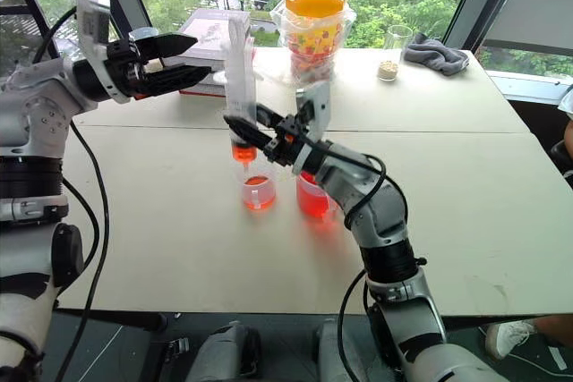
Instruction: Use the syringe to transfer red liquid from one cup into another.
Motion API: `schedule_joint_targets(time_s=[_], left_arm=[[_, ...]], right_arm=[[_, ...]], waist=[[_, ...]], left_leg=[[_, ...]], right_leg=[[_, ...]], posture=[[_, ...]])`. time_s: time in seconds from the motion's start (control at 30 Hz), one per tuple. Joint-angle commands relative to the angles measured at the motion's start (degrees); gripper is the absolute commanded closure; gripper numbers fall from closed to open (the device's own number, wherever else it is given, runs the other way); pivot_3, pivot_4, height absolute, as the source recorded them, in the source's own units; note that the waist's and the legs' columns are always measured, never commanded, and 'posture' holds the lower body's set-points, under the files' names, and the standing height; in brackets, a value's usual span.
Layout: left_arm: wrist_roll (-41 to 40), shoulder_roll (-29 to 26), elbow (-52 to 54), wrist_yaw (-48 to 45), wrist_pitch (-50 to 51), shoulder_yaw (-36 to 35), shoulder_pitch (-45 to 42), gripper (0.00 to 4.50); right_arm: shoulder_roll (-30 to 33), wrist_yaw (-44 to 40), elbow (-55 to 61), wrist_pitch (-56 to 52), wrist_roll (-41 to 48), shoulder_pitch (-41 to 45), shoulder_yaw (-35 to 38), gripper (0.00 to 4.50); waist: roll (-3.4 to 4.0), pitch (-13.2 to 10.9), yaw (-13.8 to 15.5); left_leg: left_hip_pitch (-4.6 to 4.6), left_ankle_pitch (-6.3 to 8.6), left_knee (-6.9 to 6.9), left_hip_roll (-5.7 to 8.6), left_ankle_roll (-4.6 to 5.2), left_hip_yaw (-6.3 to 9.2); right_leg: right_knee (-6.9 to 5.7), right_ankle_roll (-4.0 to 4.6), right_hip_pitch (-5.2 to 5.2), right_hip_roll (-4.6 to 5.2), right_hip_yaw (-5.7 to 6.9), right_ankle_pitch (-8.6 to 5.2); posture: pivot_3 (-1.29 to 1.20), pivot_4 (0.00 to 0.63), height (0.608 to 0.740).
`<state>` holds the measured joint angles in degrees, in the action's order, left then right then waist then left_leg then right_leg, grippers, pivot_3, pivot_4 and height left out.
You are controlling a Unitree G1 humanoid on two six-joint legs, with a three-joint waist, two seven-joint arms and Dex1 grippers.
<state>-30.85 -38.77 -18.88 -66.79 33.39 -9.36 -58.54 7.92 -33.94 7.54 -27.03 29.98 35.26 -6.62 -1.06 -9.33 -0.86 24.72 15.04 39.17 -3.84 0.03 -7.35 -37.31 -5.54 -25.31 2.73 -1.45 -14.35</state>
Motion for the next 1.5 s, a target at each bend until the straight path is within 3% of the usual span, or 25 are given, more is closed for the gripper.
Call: schedule_joint_targets(time_s=[0.03,0.57,0.73,1.13,1.5], left_arm=[[-3.44,-0.59,3.75,-0.30,2.48,-1.81,-1.46,0.06],[-2.03,9.98,1.03,-2.92,-0.09,5.33,-7.24,0.06],[-1.94,9.22,0.76,-3.53,-0.17,5.34,-6.91,0.06],[-1.45,-0.68,1.53,-4.55,0.53,3.78,-3.15,0.06],[2.12,4.65,-4.54,-4.21,-4.97,6.56,-6.14,0.06]], right_arm=[[-0.12,-1.56,1.21,3.67,-2.03,-0.73,-1.16,3.02],[-0.24,-2.64,-1.81,6.52,-6.56,-3.01,-1.90,3.02],[-0.48,-2.66,-1.75,6.57,-6.95,-3.13,-1.87,3.02],[-0.34,-3.69,-2.19,6.79,-7.16,-2.89,-1.82,3.02],[0.17,-4.06,-1.56,6.43,-7.52,-2.50,-1.75,3.02]], waist=[[0.00,0.00,-0.08],[0.00,0.00,-0.25],[0.00,0.00,-0.30],[0.00,0.00,-0.25],[0.00,0.00,-0.02]], left_leg=[[0.00,0.00,0.00,0.00,0.00,0.00],[-0.03,-0.02,-0.01,0.00,-0.04,0.03],[-0.04,-0.02,-0.01,0.00,-0.04,0.03],[-0.04,-0.02,-0.01,-0.01,-0.04,0.03],[-0.04,-0.02,0.00,0.00,-0.04,0.01]], right_leg=[[0.00,0.00,0.00,0.00,0.00,0.00],[-0.06,0.00,-0.01,-0.03,0.00,0.00],[-0.07,0.00,-0.01,-0.04,0.00,0.00],[-0.07,0.00,-0.01,-0.03,0.00,0.00],[-0.05,0.01,0.01,-0.02,0.01,0.00]], posture=[[0.00,0.150,0.740],[0.00,0.150,0.740],[0.00,0.150,0.740],[0.00,0.150,0.740],[0.00,0.150,0.740]])
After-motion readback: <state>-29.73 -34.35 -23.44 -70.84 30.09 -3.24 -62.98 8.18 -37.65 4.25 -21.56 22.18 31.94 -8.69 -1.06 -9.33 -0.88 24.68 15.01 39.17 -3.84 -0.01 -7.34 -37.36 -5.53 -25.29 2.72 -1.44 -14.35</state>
